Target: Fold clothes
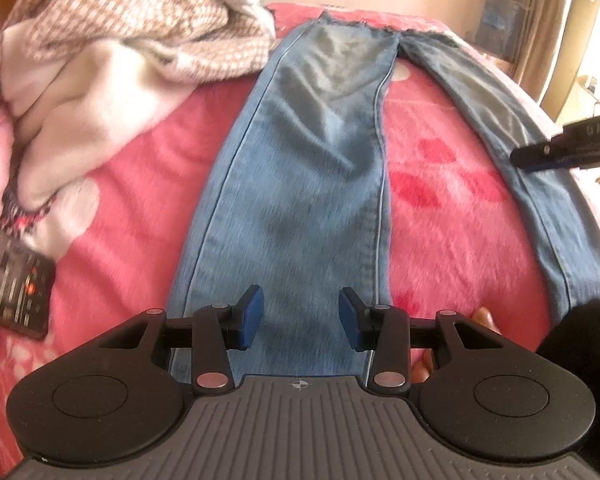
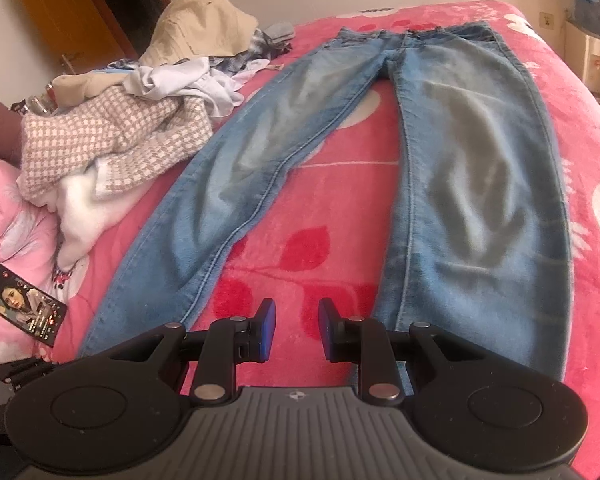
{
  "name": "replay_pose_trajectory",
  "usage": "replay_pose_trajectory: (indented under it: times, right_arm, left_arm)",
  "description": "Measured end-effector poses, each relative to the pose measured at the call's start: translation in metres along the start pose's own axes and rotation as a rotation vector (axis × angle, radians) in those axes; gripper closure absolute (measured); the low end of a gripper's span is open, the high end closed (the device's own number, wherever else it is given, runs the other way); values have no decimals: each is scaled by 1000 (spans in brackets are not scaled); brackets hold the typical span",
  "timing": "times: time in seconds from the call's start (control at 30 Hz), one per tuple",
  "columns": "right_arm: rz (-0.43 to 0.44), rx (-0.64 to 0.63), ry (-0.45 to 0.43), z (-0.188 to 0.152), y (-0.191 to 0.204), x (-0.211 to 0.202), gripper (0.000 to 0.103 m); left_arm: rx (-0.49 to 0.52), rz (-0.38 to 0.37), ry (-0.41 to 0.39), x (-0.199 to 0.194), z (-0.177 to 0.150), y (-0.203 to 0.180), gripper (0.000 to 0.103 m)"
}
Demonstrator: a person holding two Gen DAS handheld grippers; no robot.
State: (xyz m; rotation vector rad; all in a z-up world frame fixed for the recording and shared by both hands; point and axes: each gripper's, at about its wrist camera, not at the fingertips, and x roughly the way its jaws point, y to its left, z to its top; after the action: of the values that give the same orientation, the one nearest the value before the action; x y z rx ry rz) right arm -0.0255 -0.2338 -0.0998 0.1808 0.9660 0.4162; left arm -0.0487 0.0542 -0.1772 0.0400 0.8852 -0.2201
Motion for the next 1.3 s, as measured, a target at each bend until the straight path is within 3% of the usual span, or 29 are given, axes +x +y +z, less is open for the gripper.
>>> replay_pose_trajectory:
  times: [0.23, 0.67, 0.83, 1.3]
  right_arm:
    - [-26, 28, 10, -4, -9, 1, 77]
    - [-49, 215, -95, -16, -44, -36, 77]
    - [-16, 262, -119, -27, -46, -41, 77]
    - [46, 310, -143, -44, -44, -46, 77]
  left_arm:
    - [23, -32, -34, 14, 18, -11, 62]
    - [35, -130, -97, 21, 61, -36, 62]
    - [0, -127, -63, 25, 59, -42, 62]
    - [-19, -79, -71, 20, 62, -45, 62]
